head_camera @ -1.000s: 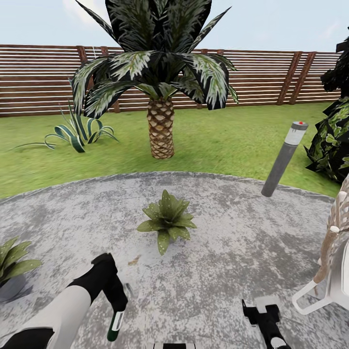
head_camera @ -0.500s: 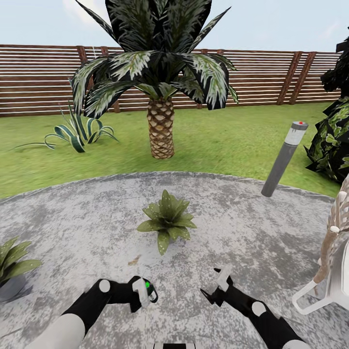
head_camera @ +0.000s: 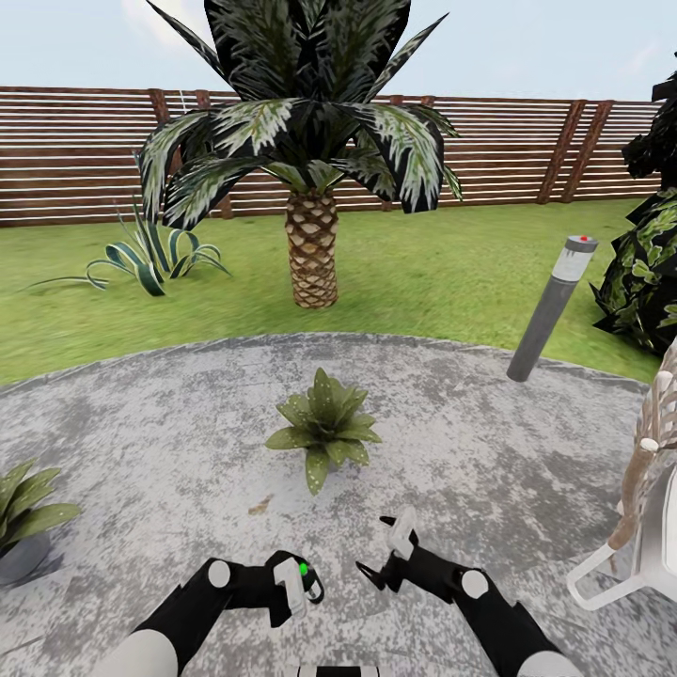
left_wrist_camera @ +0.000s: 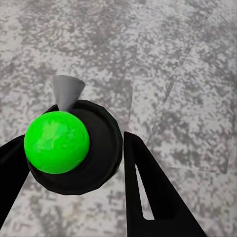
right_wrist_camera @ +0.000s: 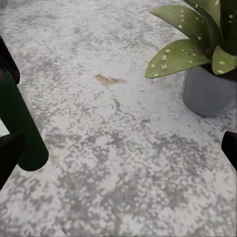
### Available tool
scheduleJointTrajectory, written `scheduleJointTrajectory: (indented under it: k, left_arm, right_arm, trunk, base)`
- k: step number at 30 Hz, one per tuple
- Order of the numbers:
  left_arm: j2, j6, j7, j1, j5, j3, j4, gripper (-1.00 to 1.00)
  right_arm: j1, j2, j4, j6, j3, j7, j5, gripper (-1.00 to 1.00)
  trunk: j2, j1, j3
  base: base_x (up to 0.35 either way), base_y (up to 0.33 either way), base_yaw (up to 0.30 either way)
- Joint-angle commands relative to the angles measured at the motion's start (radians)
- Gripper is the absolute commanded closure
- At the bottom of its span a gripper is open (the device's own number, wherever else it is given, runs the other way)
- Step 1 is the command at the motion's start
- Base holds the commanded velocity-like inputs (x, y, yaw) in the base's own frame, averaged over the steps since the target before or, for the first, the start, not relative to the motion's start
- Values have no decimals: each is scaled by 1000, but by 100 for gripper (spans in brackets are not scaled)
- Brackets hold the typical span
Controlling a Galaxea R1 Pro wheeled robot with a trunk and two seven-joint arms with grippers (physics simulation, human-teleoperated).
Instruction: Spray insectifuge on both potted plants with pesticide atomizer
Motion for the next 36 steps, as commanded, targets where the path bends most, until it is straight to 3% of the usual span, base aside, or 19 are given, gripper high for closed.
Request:
scheduleJointTrajectory:
  k: [1, 3, 4, 6, 9, 11, 16, 19, 22, 27, 36]
  left_arm:
    - [0, -5, -3, -1, -8, 1, -2, 100]
    - [3, -5, -5, -1, -9, 0, -2, 100]
    - [4, -4, -6, -1, -9, -1, -2, 100]
    - [6, -4, -7, -2, -10, -1, -2, 100]
    - [7, -3, -11, -3, -13, -2, -2, 100]
    - [6, -2, -15, -3, -29, -3, -2, 100]
    - [-2, 2, -17, -9, -89, -3, -2, 100]
    - [-3, 3, -17, -12, -100, -3, -2, 100]
    - [-4, 3, -17, -13, -103, -6, -2, 100]
    - [-1, 3, -17, -15, -102, -58, -2, 100]
    - [-4, 2, -18, -17, -101, -62, -4, 100]
  right_arm:
    - [0, 0, -15, -6, -2, 2, 10, -100]
    - [-1, 6, -23, -6, -1, 5, 10, -100]
    - [-1, 8, -24, -6, 0, 5, 11, 100]
    - [-1, 11, -25, -6, 2, 7, 11, 100]
    - [-1, 12, -27, -6, 63, 51, 11, 100]
    - [-1, 13, -28, -5, 98, 70, 11, 100]
    - [-1, 25, -28, -4, 144, 78, 11, 100]
    - [-1, 38, -28, -3, 188, 78, 11, 100]
    - [-1, 42, -27, -3, 198, 78, 10, 100]
    - [-1, 56, -24, -3, 200, 78, 11, 100]
    - [-1, 57, -24, -3, 200, 78, 11, 100]
  trunk:
    - [0, 0, -1]
    - [0, 0, -1]
    - [0, 0, -1]
    - [0, 0, -1]
    - [0, 0, -1]
    - [0, 0, -1]
    - [0, 0, -1]
    - [0, 0, -1]
    - [0, 0, -1]
    - [0, 0, -1]
    - [0, 0, -1]
  base:
    - [0, 0, 0]
    - [0, 0, 0]
    - [0, 0, 0]
    - [0, 0, 0]
    - [0, 0, 0]
    - [0, 0, 0]
    - [0, 0, 0]
    - [0, 0, 0]
    - [0, 0, 0]
    - [0, 0, 0]
    - [0, 0, 0]
